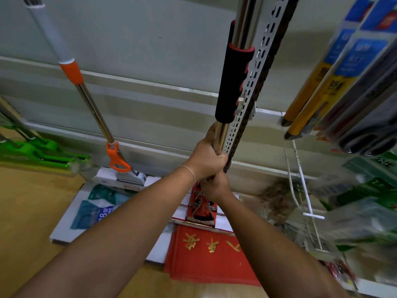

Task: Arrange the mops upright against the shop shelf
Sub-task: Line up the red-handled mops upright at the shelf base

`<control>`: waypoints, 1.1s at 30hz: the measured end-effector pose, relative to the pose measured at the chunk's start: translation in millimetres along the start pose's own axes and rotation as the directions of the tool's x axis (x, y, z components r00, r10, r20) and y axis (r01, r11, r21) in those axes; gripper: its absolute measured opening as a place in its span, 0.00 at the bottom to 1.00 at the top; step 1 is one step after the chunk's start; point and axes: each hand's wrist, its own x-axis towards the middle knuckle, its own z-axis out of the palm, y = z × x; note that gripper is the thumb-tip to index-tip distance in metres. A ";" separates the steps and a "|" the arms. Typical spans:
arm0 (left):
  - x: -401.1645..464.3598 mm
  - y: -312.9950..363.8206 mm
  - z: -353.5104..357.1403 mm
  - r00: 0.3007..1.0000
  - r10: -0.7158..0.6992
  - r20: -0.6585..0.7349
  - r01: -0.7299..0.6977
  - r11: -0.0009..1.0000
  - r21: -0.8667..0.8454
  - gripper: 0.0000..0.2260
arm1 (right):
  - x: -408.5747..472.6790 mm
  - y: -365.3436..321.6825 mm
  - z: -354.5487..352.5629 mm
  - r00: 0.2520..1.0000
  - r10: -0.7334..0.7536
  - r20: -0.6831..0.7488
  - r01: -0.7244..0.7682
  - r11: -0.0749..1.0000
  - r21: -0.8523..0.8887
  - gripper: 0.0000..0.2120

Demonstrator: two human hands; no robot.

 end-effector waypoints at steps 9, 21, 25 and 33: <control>-1.0 5.9 -4.1 0.999 -0.014 0.049 0.015 0.999 -0.030 0.26 | -1.0 -8.3 -3.9 0.998 0.032 0.045 -0.030 0.998 -0.055 0.24; -21.8 -24.0 -15.3 0.985 -0.109 0.131 0.094 0.989 0.111 0.52 | -48.8 -56.6 -37.3 0.997 0.079 0.017 -0.080 0.995 0.067 0.22; -47.1 -15.1 -31.8 0.976 -0.118 0.184 0.100 0.989 0.106 0.47 | -64.4 -69.3 -47.3 0.999 0.052 -0.002 -0.052 0.993 0.104 0.19; -76.3 -8.6 -70.4 0.988 -0.067 0.142 0.060 0.997 0.055 0.27 | -89.2 -105.5 -70.3 0.999 0.020 -0.038 -0.018 0.999 0.043 0.24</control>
